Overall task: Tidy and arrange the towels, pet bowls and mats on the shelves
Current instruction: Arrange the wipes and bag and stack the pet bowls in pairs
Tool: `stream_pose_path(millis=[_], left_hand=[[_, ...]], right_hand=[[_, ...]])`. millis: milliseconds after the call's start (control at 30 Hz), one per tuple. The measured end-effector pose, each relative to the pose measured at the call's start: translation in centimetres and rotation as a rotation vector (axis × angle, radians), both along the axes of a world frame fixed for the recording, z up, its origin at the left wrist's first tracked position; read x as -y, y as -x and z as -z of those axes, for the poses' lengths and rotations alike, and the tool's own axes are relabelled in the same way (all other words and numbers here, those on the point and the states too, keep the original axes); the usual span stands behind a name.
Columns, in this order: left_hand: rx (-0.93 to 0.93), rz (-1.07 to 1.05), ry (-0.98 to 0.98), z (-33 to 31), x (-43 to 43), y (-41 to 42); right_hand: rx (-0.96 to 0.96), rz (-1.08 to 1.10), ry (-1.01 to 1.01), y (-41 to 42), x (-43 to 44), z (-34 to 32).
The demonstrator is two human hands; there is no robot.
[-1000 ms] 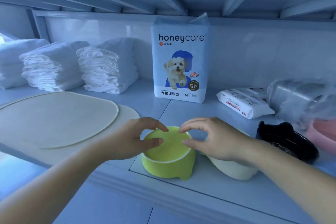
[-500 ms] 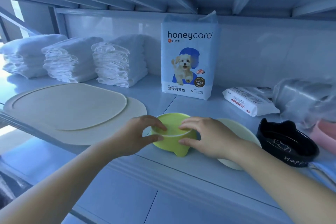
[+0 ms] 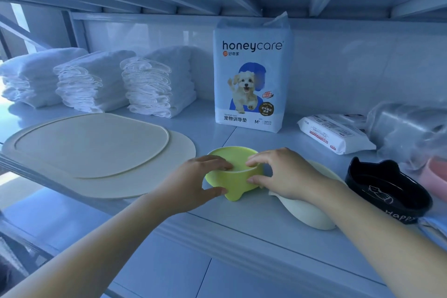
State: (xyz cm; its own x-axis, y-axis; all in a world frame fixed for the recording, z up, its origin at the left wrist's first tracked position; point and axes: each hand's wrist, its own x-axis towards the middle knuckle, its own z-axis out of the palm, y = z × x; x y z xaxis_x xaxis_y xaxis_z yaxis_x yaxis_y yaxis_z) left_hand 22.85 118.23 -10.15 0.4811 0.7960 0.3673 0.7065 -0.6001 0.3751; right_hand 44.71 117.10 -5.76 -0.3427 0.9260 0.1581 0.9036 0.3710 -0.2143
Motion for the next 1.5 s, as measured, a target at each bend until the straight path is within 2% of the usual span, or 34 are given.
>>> stream_pose_path(millis=[233,367,500,600,700,833,900,1000,1200,1500], left_hand=[[0.006,0.022,-0.003,-0.3,-1.8,-0.1],[-0.016,0.084,0.010,-0.6,-3.1,0.4],[-0.035,0.143,0.041,-0.8,-4.7,1.0],[-0.086,0.209,0.067,-1.1,-5.8,1.8],[-0.145,0.272,0.092,-1.5,-6.8,3.1],[-0.110,0.305,0.066,-2.3,-8.2,5.2],[-0.044,0.298,0.038,-2.5,-9.0,6.0],[0.154,0.274,0.011,-2.6,-10.2,6.8],[0.413,0.259,0.176,-3.6,-11.6,7.3],[0.503,0.127,0.294,-2.6,-15.1,5.3]], right_hand=[[-0.001,0.048,-0.014,0.0,-0.2,-0.1],[0.104,0.075,-0.012,0.5,-0.2,-0.2],[0.277,0.091,-0.112,1.8,-0.5,0.1],[0.277,0.096,-0.171,2.9,-0.8,0.4],[0.223,0.102,-0.171,3.9,-1.2,0.0],[0.028,0.131,-0.208,5.6,-1.6,-1.7],[-0.077,0.150,-0.245,6.5,-1.8,-2.8],[-0.164,0.197,-0.271,7.3,-2.5,-3.9],[-0.406,0.281,-0.314,7.8,-5.7,-3.8],[-0.564,0.349,-0.365,9.0,-8.3,0.9]])
